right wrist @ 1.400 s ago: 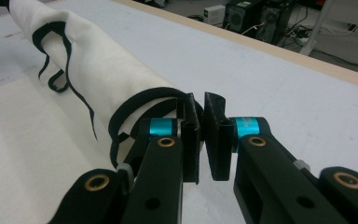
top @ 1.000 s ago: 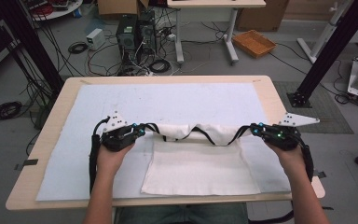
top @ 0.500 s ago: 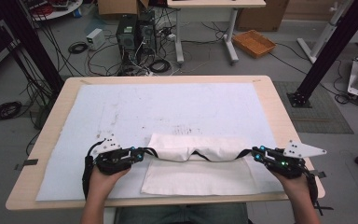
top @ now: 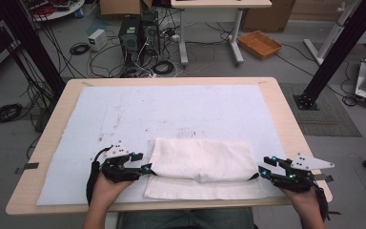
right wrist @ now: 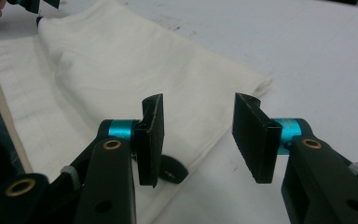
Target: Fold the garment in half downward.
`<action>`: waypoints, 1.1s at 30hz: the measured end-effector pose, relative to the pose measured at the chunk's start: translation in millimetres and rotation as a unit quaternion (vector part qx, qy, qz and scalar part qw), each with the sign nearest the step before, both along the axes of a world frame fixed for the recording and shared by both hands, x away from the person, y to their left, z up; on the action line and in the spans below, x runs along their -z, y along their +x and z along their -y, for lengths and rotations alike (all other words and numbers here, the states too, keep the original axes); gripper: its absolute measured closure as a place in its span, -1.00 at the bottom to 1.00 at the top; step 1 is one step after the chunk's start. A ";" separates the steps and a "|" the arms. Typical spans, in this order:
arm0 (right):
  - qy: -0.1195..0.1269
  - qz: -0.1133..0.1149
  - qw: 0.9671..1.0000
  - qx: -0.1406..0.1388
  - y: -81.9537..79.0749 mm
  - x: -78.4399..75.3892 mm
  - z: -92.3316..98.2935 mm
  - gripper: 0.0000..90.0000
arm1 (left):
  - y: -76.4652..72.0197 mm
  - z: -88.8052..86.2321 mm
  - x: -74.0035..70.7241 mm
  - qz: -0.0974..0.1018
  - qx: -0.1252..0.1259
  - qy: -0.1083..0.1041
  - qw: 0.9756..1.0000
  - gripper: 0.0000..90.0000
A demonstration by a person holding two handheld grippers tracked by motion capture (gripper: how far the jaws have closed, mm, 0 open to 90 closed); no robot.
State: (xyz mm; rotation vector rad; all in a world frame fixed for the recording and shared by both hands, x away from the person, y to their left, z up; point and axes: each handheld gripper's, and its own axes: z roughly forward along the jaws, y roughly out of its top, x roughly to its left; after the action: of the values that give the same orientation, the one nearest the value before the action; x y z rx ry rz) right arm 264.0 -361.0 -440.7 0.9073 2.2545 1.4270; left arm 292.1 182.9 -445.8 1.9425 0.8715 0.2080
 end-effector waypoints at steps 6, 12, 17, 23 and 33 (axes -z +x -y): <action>-0.010 -0.026 1.000 -0.010 -0.8 13.4 -2.9 0.27 | -1.5 11.0 5.3 -0.001 0.018 0.026 1.000 -0.02; -0.034 -0.043 0.998 -0.022 -1.6 15.3 -7.9 0.44 | -2.9 19.1 5.9 0.000 0.039 0.055 0.998 0.32; -0.071 -0.034 0.996 -0.040 -2.7 16.4 -14.2 0.73 | -4.0 21.7 6.0 0.002 0.045 0.053 0.998 0.51; -0.062 -0.025 0.997 -0.044 -3.5 15.5 -14.6 0.84 | -6.5 22.0 4.8 0.014 0.057 0.051 0.997 0.76; -0.037 -0.030 0.998 -0.045 -1.8 15.0 -10.0 0.84 | -9.3 19.4 3.0 0.029 0.059 0.015 0.998 0.81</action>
State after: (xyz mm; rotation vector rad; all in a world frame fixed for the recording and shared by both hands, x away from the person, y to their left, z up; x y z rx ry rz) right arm 262.3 -351.0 -455.7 0.8469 2.4026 1.3602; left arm 282.8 163.5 -448.9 1.9989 0.7156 0.2080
